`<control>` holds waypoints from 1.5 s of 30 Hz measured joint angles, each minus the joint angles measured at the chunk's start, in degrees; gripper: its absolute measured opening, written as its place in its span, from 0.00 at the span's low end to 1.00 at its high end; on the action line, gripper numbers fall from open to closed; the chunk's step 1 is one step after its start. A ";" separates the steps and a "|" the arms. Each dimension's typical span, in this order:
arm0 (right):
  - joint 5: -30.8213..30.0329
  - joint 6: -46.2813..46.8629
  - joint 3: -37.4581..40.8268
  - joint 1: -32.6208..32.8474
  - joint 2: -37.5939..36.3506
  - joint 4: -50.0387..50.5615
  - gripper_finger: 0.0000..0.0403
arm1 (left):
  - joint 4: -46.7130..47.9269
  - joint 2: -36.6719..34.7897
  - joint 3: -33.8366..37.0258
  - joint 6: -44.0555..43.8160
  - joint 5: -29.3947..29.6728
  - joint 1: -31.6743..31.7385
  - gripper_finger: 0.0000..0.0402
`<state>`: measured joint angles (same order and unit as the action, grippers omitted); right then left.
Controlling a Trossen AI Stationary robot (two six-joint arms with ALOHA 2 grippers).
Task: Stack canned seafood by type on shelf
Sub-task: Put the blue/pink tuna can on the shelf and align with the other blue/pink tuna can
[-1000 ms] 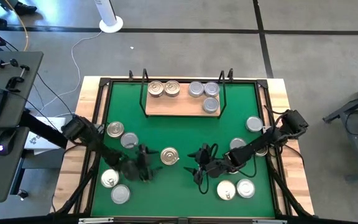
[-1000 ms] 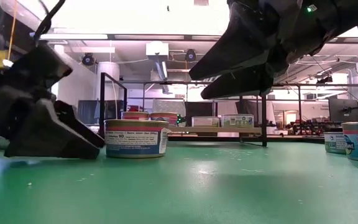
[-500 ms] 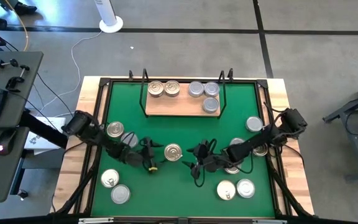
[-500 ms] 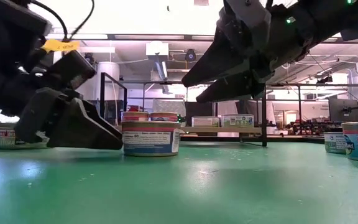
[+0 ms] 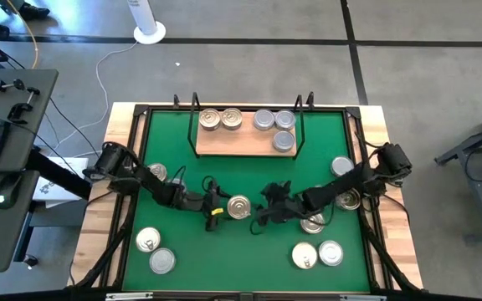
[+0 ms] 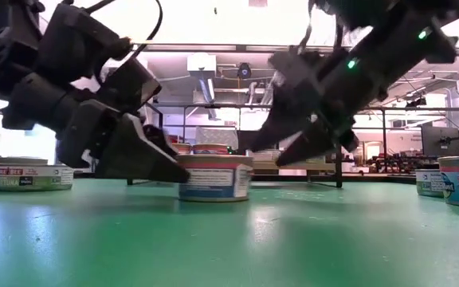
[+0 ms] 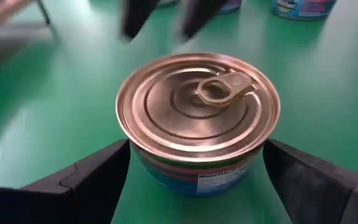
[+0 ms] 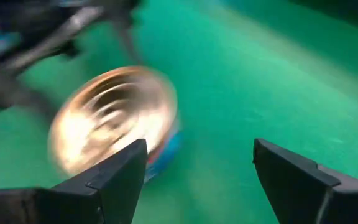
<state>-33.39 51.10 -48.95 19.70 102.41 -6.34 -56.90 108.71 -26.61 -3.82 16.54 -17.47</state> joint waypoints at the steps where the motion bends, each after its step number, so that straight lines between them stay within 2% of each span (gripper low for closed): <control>1: 0.19 1.24 0.00 -0.72 0.15 0.95 0.72 | 0.07 0.34 -0.74 2.10 0.18 0.00 0.88; 7: 4.68 0.07 0.09 -3.20 3.96 -2.80 0.72 | -0.27 5.16 -6.51 6.41 -0.54 -0.22 0.88; 14: 3.99 -0.14 -0.09 -3.23 6.05 -2.90 0.71 | -0.04 9.34 -10.48 2.99 -1.48 -0.21 0.88; 22: -5.80 0.34 -0.61 1.40 -2.41 8.02 0.72 | 0.38 9.45 -8.59 -3.01 -1.55 1.08 0.88; 28: -6.69 0.28 -0.48 5.93 -6.40 10.26 0.72 | 0.79 9.20 -8.04 -6.22 -8.45 4.48 0.91; 31: -6.63 0.09 -0.39 7.64 -6.35 10.68 0.72 | 0.76 9.24 -8.32 -5.97 -10.89 5.52 0.91; 37: -6.35 1.59 -0.37 10.75 -6.38 11.39 0.72 | 1.18 9.38 -8.59 -1.84 -11.48 5.75 0.91; 42: -0.83 1.61 -0.37 11.85 -6.12 10.50 0.72 | 0.71 9.46 -8.58 -1.08 -10.73 5.10 0.92; 45: -0.06 1.36 -0.37 10.95 -4.61 9.95 0.72 | -0.02 9.51 -8.54 0.13 -10.46 4.81 0.92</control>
<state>-33.44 52.46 -49.32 30.65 97.80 3.61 -56.92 118.21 -35.16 -3.69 6.07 -12.66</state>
